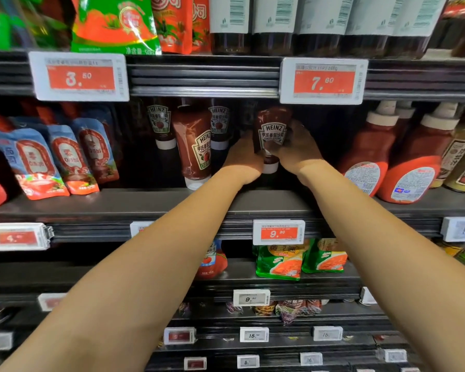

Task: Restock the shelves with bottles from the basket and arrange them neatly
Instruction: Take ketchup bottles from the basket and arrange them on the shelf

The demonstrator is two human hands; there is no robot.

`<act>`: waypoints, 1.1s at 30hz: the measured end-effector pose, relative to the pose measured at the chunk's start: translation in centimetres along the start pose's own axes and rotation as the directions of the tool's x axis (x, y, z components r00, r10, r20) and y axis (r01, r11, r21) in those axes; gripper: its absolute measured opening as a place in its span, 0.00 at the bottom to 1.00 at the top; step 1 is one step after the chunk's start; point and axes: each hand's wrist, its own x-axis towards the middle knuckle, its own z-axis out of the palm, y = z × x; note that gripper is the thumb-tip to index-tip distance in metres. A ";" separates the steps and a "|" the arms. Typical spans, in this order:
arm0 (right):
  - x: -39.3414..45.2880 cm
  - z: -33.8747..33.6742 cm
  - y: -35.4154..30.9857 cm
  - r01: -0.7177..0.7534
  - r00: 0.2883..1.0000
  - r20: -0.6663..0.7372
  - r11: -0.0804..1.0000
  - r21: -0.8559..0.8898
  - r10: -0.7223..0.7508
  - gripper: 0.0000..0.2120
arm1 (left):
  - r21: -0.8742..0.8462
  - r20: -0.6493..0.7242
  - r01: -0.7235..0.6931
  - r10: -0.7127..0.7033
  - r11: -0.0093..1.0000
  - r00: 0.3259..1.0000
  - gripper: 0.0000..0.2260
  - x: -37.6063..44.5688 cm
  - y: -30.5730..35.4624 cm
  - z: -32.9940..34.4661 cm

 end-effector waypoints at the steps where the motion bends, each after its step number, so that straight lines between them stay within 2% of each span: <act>1: 0.6 0.2 0.1 0.007 1.000 -0.004 1.000 -0.003 -0.007 0.28 | -0.038 -0.006 0.015 -0.016 0.999 1.000 0.18 0.4 -0.2 0.2; 5: 3.2 1.3 0.5 0.024 0.999 -0.026 1.000 -0.001 -0.024 0.27 | -0.149 -0.040 0.039 -0.045 0.988 0.998 0.19 2.2 -1.2 0.9; 10: 6.5 2.6 0.9 0.040 0.999 0.009 0.999 -0.018 -0.040 0.29 | -0.204 -0.173 0.038 -0.074 0.978 0.982 0.13 3.9 -2.4 1.5; 14: 7.7 3.2 1.4 0.042 0.998 0.044 0.998 0.051 -0.044 0.29 | -0.145 -0.299 0.015 -0.058 0.989 0.953 0.14 3.9 -2.7 1.5; 19: 8.0 4.8 1.6 0.098 0.995 -0.023 0.994 -0.045 -0.099 0.30 | -0.010 -0.481 0.099 -0.092 0.995 0.872 0.23 3.8 -2.9 0.7; 23: 7.7 5.9 1.8 0.088 0.990 -0.095 0.984 -0.158 -0.104 0.26 | 0.084 -0.513 0.189 -0.121 0.978 0.850 0.31 3.6 -2.7 0.9; 26: 7.9 6.2 1.8 0.046 0.989 -0.126 0.975 -0.218 -0.075 0.27 | 0.037 -0.455 0.243 -0.200 0.969 0.868 0.34 3.8 -3.0 0.9; 28: 8.2 6.2 1.8 0.054 0.987 -0.134 0.972 -0.229 -0.087 0.26 | -0.026 -0.432 0.219 -0.209 0.975 0.877 0.32 3.9 -3.1 0.7; 31: 8.3 6.4 2.1 0.081 0.986 -0.128 0.975 -0.206 -0.109 0.26 | -0.112 -0.424 0.189 -0.219 0.976 0.879 0.23 4.0 -3.2 0.5; 33: 8.2 6.4 2.3 0.115 0.985 -0.107 0.974 -0.194 -0.137 0.26 | -0.139 -0.438 0.185 -0.228 0.973 0.870 0.25 3.9 -3.1 0.5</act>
